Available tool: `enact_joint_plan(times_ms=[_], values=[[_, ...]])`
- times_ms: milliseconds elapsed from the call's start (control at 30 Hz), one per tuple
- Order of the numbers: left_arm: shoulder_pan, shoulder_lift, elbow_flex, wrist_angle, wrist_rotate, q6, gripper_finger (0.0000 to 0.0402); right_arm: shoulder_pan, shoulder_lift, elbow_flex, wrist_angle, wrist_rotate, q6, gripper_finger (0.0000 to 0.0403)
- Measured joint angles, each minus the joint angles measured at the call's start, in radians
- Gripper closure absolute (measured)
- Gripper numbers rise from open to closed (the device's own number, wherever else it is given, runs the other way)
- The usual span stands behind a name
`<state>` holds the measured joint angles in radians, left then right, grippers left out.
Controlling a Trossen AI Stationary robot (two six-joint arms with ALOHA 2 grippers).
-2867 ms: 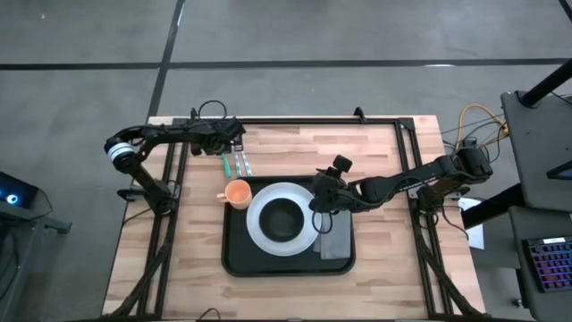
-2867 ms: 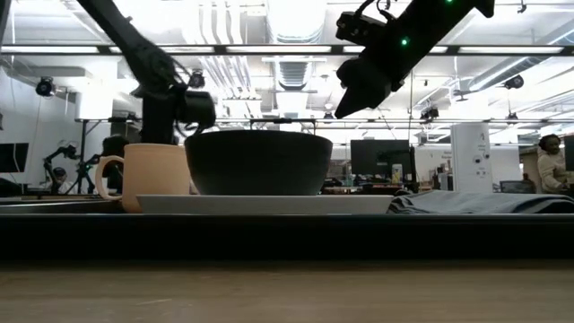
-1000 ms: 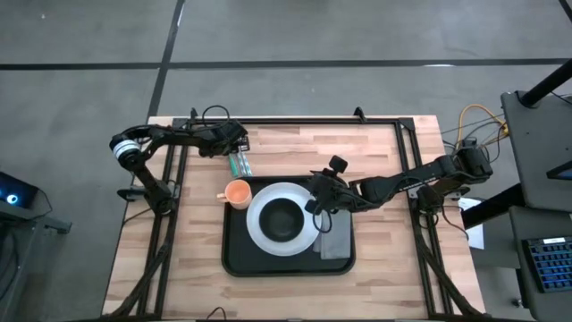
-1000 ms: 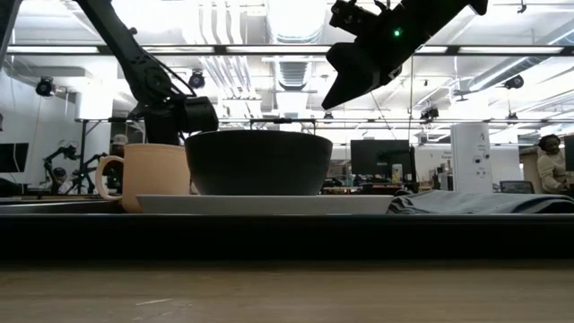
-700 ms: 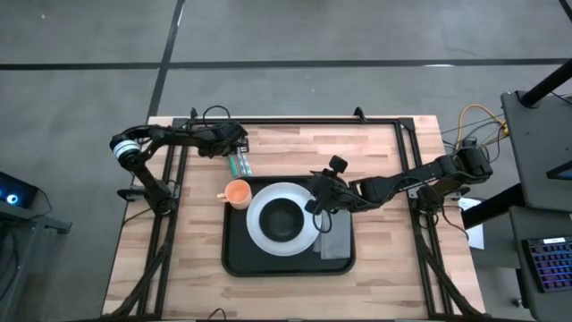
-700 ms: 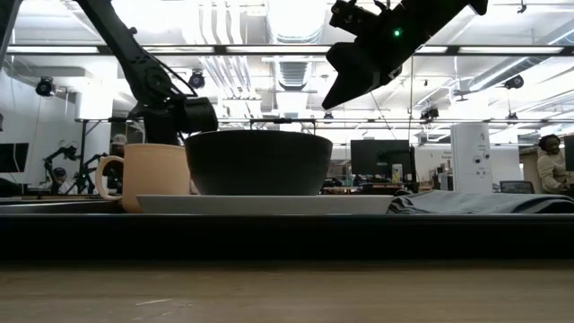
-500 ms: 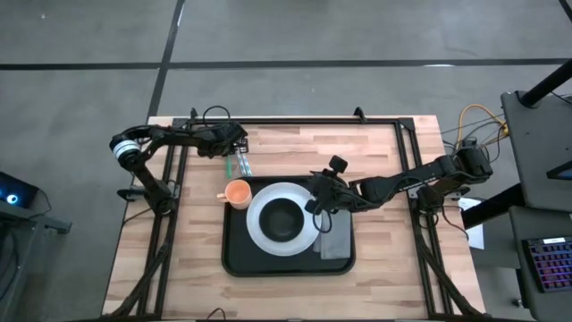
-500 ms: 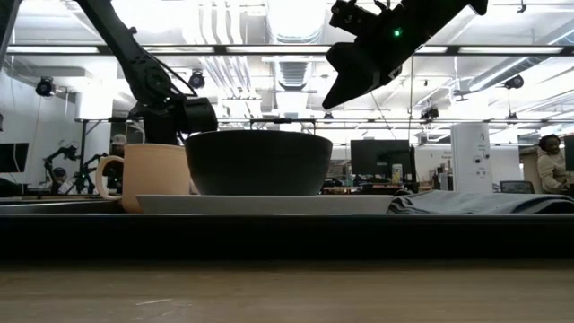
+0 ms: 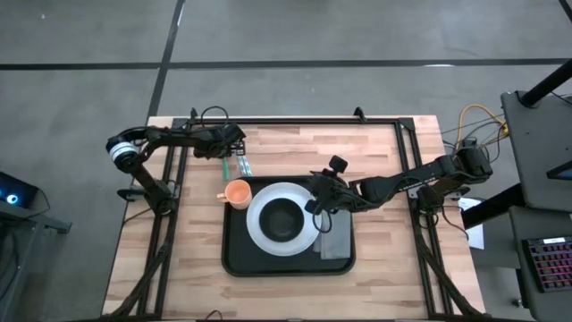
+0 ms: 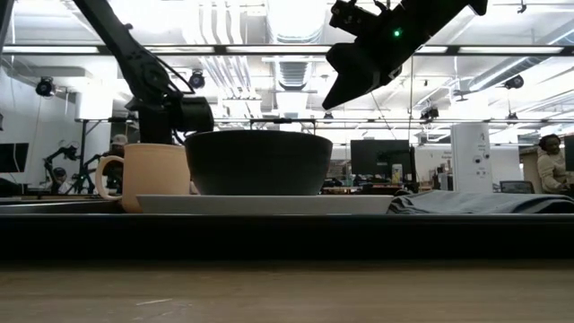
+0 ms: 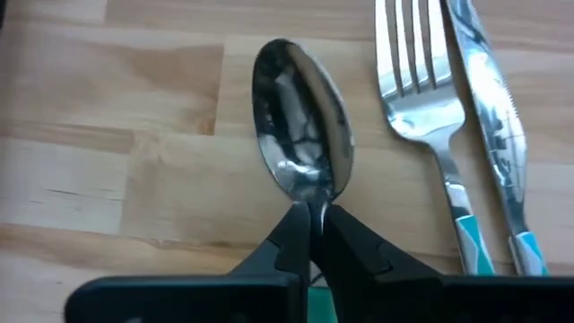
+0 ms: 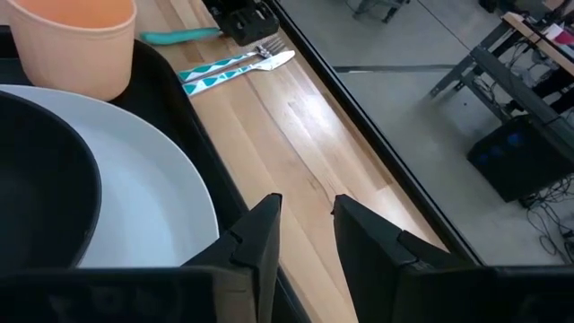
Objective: Set up tray
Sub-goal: Put the green spoon on the gray napkin
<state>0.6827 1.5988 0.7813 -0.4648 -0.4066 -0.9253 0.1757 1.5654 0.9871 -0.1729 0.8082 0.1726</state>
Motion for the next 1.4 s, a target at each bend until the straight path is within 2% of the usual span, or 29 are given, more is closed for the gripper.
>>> enact_joint_plan(times_ms=[667,933,1400], values=[[-0.004,-0.179,0.001,-0.091,-0.024,0.026,0.0401,0.000,0.000,0.000,-0.001,0.002,-0.022,0.0312],[-0.016,-0.172,0.001,-0.092,0.013,0.026,0.0401,-0.001,0.000,0.000,0.000,0.003,-0.038,0.0312],[-0.014,-0.172,-0.003,-0.018,0.003,0.053,0.0401,-0.005,0.000,0.000,0.005,0.002,-0.042,0.0312]])
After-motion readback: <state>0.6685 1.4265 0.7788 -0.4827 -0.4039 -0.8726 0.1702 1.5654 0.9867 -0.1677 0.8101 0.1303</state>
